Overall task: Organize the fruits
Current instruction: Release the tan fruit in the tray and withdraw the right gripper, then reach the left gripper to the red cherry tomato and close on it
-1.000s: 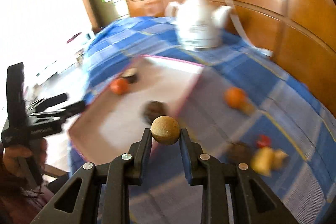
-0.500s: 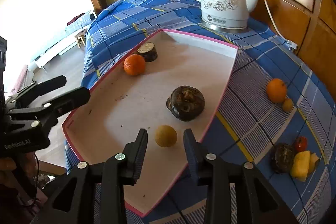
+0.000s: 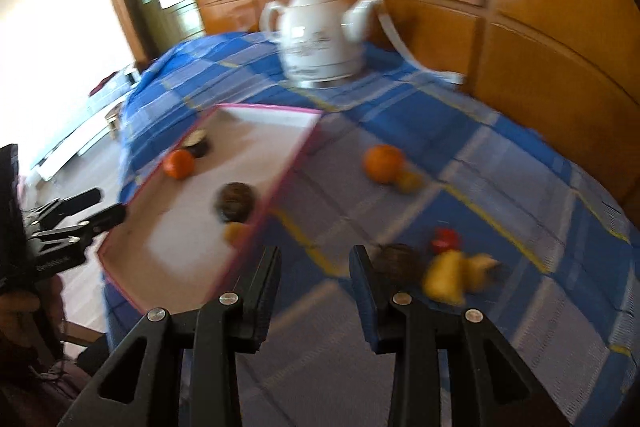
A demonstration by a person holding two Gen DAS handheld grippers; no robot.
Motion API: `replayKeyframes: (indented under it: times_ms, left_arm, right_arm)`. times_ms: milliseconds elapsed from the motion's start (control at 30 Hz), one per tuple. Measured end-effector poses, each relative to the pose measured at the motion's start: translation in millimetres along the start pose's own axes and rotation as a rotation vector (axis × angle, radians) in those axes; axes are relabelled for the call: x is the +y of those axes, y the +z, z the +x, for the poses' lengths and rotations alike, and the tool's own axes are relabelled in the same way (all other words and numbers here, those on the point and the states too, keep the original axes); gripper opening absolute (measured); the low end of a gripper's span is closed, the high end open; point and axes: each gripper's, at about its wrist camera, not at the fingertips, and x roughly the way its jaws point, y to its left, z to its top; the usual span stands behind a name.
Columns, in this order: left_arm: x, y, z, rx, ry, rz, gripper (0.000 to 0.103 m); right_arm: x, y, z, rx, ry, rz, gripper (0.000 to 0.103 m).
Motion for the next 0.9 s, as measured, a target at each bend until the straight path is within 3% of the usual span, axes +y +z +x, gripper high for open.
replayKeyframes:
  times_ms: [300,500,733,900]
  left_arm:
    - [-21,-2,-3,-0.002,-0.017,0.07,0.083]
    - [-33,0,-5,-0.003,-0.022,0.103,0.083]
    - [-46,0,-3,0.009,-0.043,0.137,0.078]
    - [-60,-2,-1,0.029,-0.071,0.175,0.071]
  right_arm:
    - [-87,-21,-23,0.002,-0.137,0.16,0.036]
    - [-147,-43,-23,-0.002,-0.159,0.404,0.036]
    - [-169,-51,-19,0.039,-0.214,0.501,0.036]
    - [-168,-51,-13,0.068,-0.226,0.5,0.036]
